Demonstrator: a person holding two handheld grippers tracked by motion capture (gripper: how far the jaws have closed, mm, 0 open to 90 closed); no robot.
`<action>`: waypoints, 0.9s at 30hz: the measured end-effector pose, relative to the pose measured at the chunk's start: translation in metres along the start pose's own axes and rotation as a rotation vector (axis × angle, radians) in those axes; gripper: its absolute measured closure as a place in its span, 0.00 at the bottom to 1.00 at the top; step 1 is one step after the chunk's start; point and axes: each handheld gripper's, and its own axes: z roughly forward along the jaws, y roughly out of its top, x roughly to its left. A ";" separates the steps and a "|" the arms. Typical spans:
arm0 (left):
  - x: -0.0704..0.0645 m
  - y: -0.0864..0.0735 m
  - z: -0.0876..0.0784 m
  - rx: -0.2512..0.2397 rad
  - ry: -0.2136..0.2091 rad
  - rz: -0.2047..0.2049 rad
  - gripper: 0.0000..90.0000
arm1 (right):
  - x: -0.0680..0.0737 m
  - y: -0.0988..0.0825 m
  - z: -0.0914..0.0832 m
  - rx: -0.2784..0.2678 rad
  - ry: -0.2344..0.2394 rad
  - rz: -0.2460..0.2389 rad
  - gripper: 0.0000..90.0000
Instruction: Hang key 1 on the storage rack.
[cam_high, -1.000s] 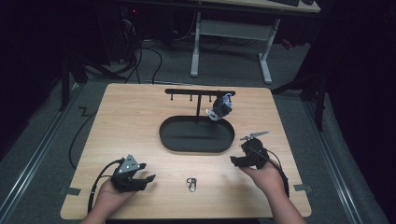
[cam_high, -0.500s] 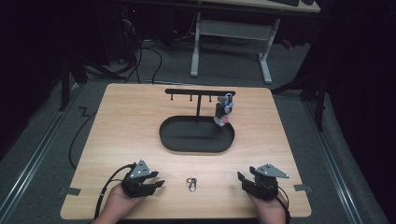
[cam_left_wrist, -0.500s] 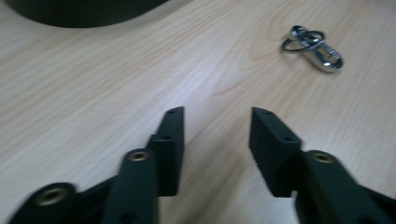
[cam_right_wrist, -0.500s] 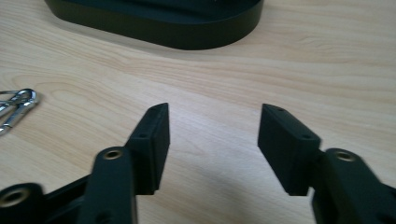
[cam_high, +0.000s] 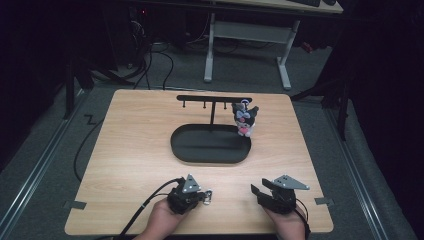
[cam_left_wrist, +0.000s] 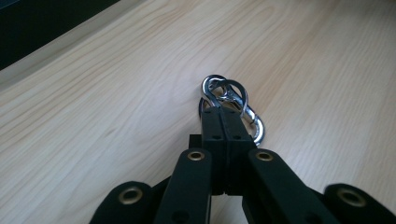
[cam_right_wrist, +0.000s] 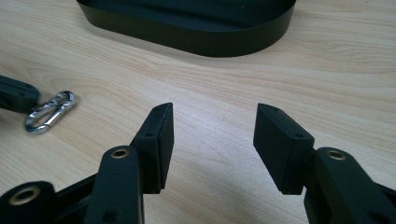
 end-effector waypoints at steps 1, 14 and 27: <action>-0.011 0.009 0.010 0.009 -0.028 0.022 1.00 | -0.001 0.000 0.000 0.000 0.010 0.002 0.54; -0.045 0.031 0.030 -0.022 -0.054 0.098 0.99 | -0.011 -0.001 -0.006 -0.015 0.032 0.041 0.55; -0.041 0.043 0.050 0.000 -0.034 0.090 0.99 | -0.006 -0.001 -0.001 0.014 0.067 0.024 0.58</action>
